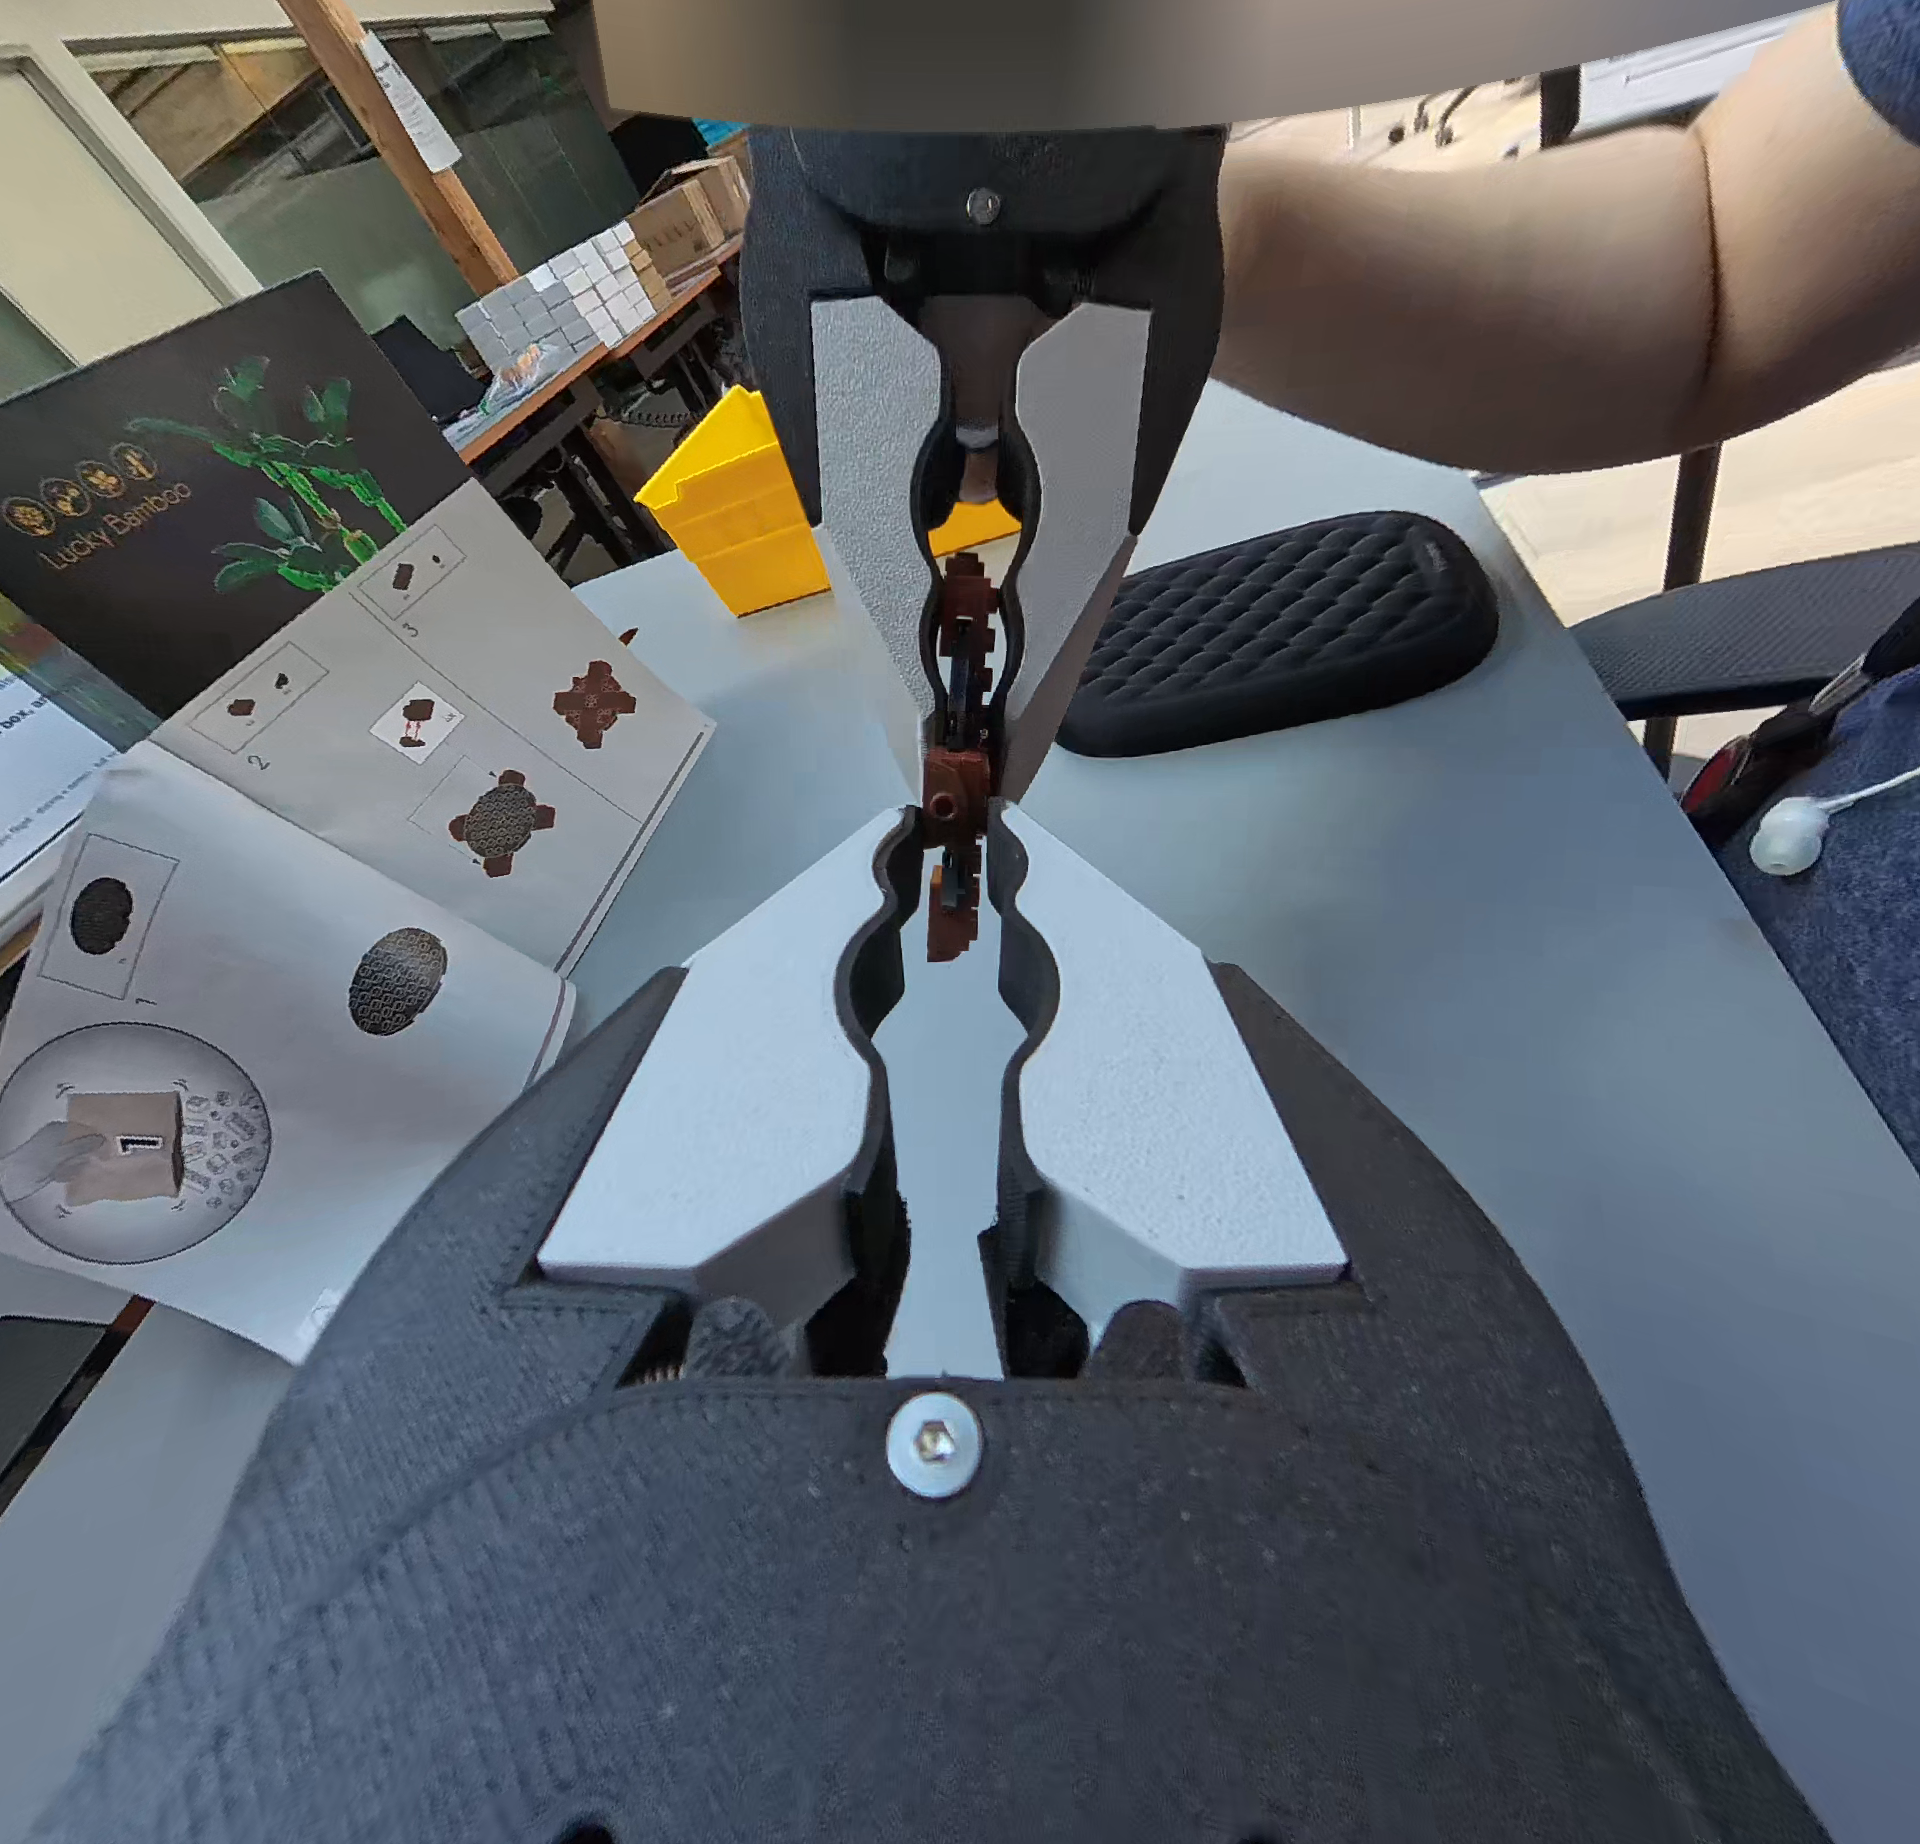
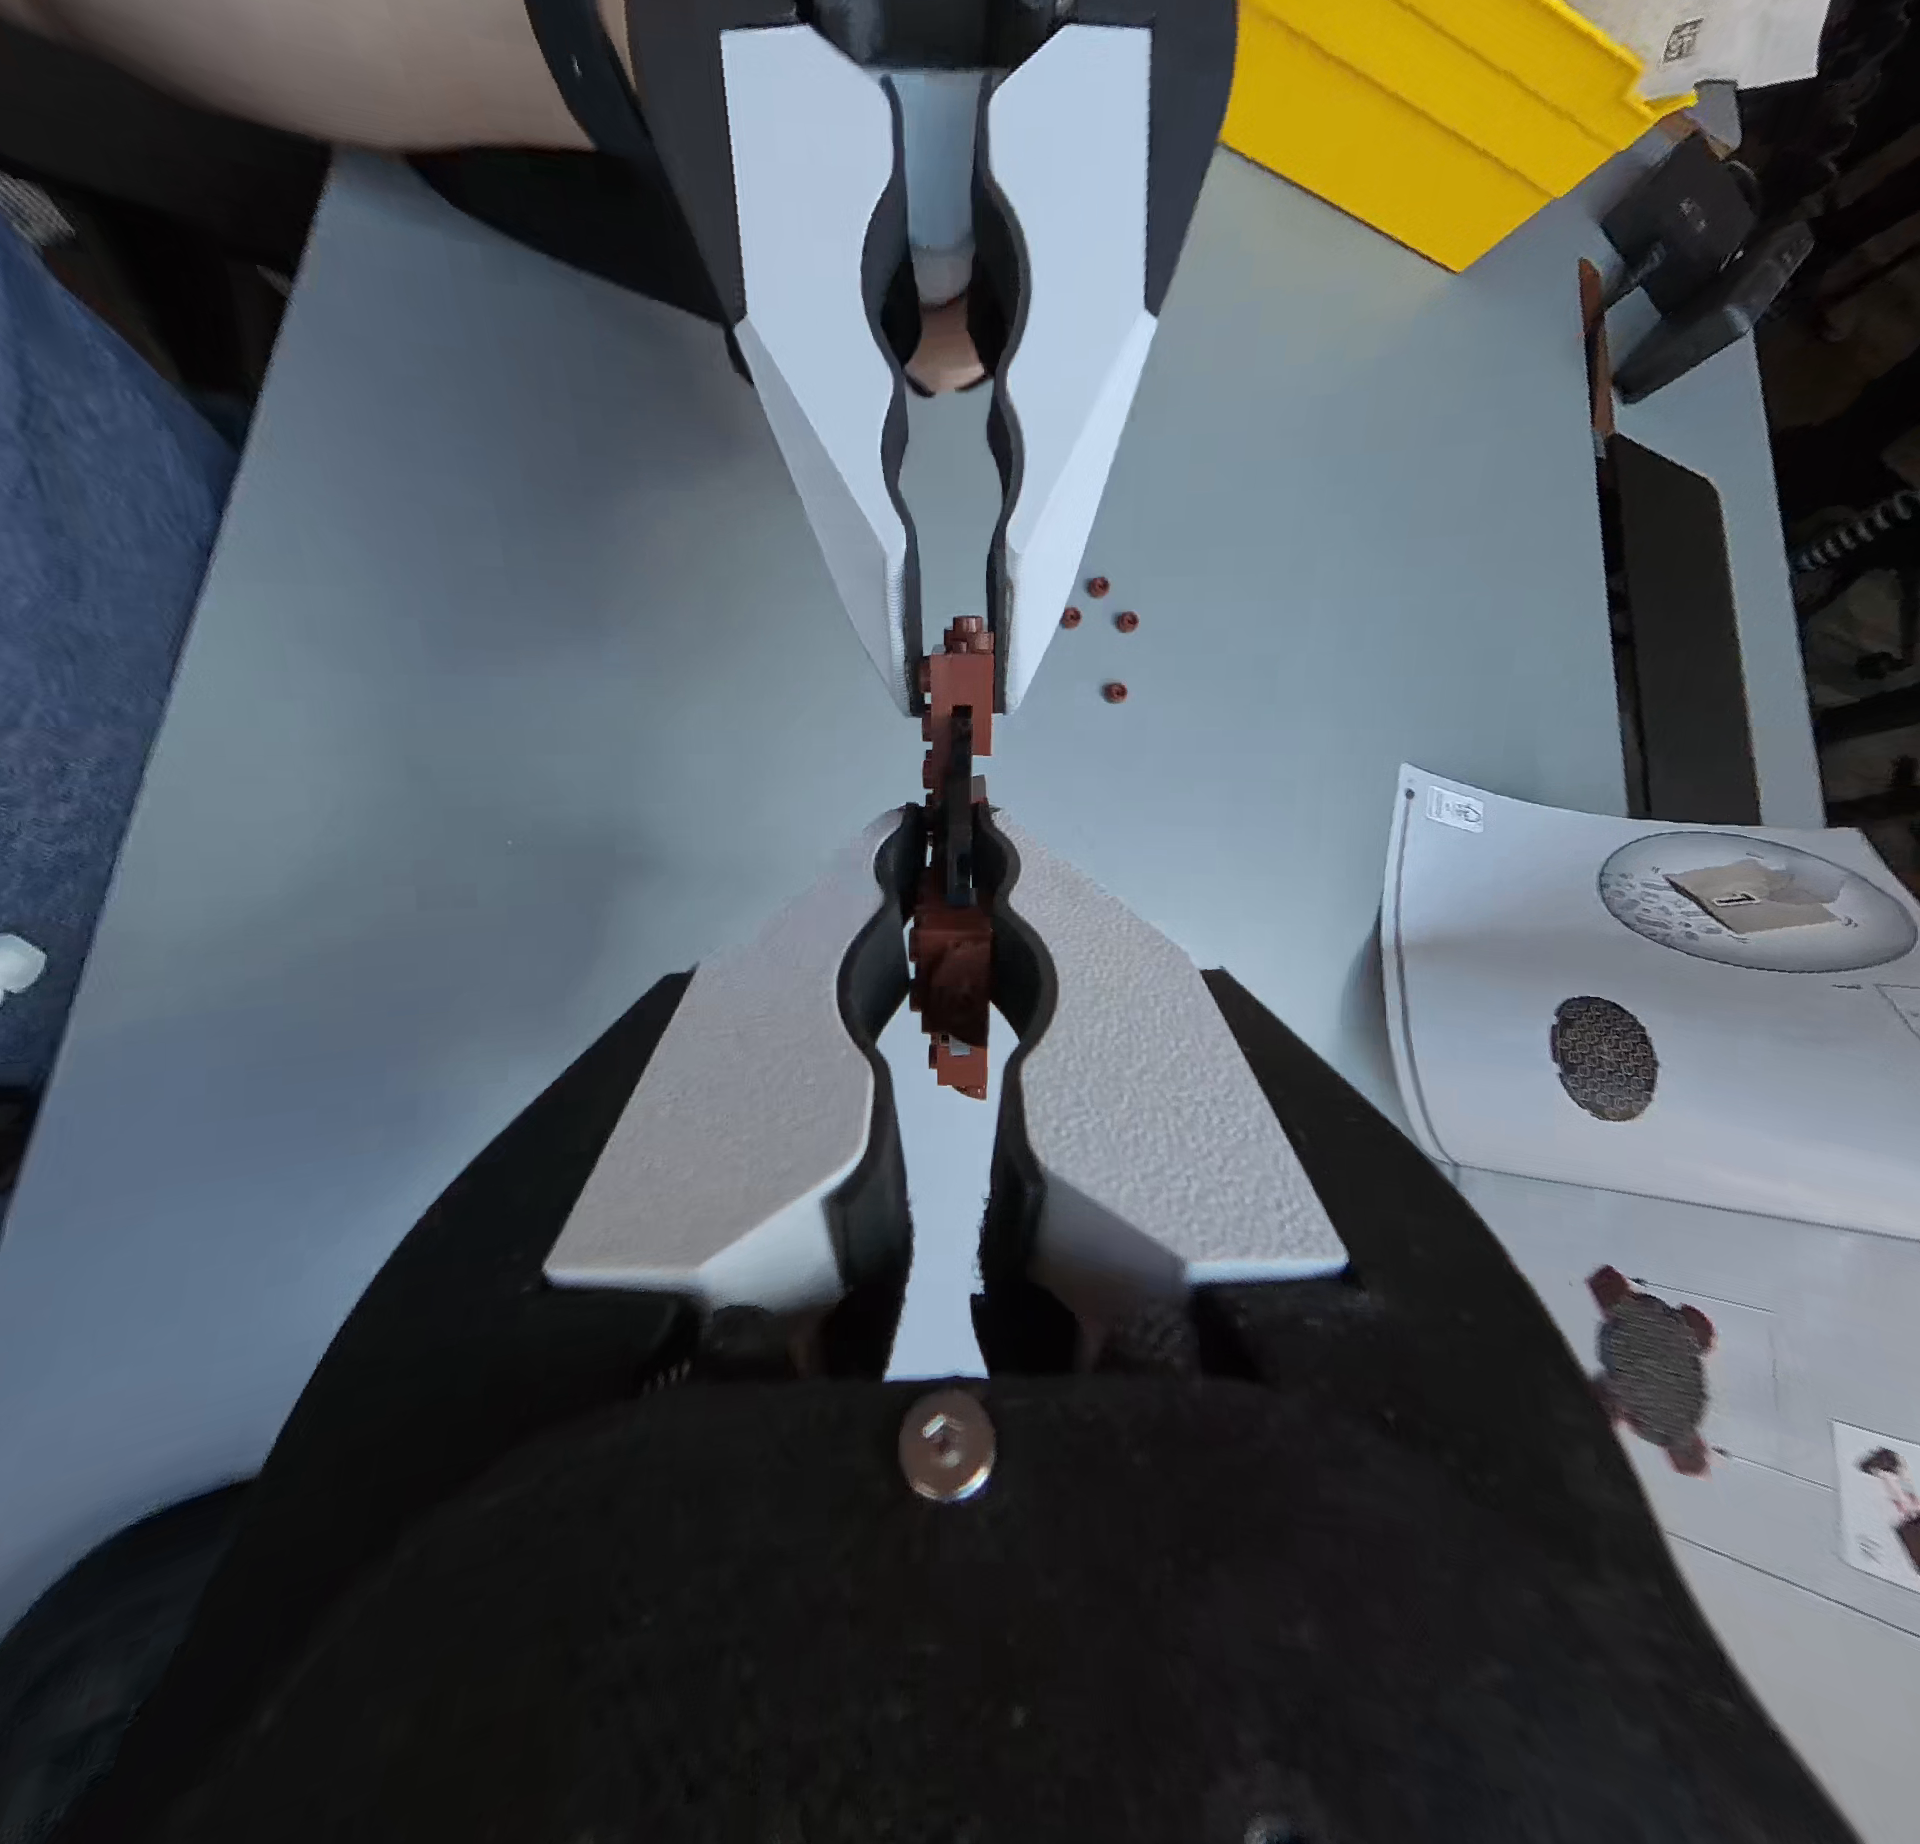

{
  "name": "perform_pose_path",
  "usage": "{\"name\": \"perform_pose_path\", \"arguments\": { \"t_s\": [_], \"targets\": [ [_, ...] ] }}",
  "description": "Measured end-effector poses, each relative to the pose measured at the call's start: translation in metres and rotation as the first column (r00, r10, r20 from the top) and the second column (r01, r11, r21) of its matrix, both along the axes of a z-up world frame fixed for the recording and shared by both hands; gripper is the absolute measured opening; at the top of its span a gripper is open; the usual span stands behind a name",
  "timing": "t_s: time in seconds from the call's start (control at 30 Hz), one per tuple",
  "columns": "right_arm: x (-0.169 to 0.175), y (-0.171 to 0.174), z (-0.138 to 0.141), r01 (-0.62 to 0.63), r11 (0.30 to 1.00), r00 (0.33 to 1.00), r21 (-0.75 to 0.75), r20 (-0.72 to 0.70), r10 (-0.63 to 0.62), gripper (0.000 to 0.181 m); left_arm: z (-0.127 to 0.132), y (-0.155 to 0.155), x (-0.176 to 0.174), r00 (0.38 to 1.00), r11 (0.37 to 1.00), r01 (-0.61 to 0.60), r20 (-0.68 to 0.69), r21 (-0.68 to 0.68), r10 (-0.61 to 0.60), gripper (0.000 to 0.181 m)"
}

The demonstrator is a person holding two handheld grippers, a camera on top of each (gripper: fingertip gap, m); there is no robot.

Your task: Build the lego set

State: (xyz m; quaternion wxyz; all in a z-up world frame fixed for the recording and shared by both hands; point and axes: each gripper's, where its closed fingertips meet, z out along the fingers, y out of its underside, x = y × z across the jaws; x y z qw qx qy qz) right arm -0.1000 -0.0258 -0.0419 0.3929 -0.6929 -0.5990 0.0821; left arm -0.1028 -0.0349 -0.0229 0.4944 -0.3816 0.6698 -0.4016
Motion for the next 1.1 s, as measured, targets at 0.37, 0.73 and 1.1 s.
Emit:
{"name": "perform_pose_path", "arguments": {
  "t_s": [0.37, 0.73, 1.1],
  "targets": [
    [-0.010, -0.007, 0.024, -0.066, 0.980, 0.875, -0.189, -0.482, -0.034, 0.007, 0.020, -0.003, 0.003, 0.994, 0.940, 0.087, 0.089, -0.331, -0.061, 0.025],
    [-0.012, -0.020, 0.050, -0.023, 0.970, 0.881, 0.241, -0.453, 0.133, 0.037, 0.047, -0.018, -0.010, 0.943, 0.990, 0.130, 0.316, -0.051, -0.108, 0.009],
    [-0.005, -0.046, 0.068, -0.058, 0.930, 0.883, 0.363, -0.415, 0.217, 0.011, 0.040, -0.031, -0.012, 0.937, 0.980, 0.198, 0.296, -0.013, -0.185, 0.009]
  ]
}}
